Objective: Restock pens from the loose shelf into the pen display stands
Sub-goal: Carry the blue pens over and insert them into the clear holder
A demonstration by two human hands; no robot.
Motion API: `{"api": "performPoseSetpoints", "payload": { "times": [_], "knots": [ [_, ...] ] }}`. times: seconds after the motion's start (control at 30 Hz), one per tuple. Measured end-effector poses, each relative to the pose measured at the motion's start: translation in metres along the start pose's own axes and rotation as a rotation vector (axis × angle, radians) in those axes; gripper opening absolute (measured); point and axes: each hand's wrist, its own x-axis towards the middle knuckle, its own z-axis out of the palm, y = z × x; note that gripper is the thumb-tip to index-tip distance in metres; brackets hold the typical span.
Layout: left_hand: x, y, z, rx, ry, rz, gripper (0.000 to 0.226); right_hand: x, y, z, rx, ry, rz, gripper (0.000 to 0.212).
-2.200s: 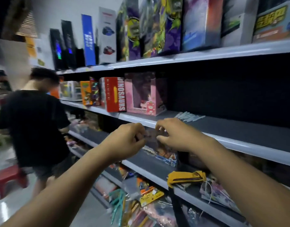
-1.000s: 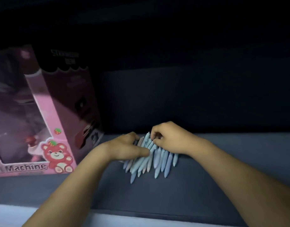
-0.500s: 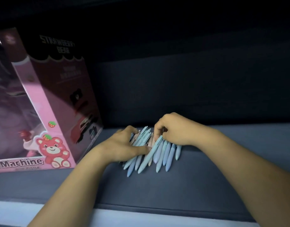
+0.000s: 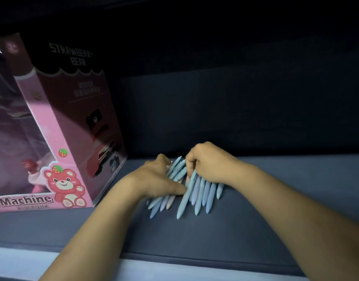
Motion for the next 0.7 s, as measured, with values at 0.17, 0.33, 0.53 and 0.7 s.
{"api": "performPoseSetpoints", "payload": {
  "times": [0.17,0.33,0.53,0.7],
  "knots": [
    [-0.001,0.002,0.009,0.057,0.085,0.013,0.062,0.006,0.011,0.005,0.035,-0.012,-0.045,0.051],
    [0.009,-0.001,0.012,0.258,0.148,0.025,0.044,0.006,0.005,0.007,0.090,0.000,-0.045,0.048],
    [0.017,-0.009,0.002,0.172,0.234,-0.026,0.028,0.006,0.003,0.010,0.201,0.124,-0.021,0.047],
    [0.013,-0.029,-0.014,-0.504,0.312,0.061,0.026,0.017,-0.011,0.007,0.393,0.255,0.054,0.022]
  ]
}}
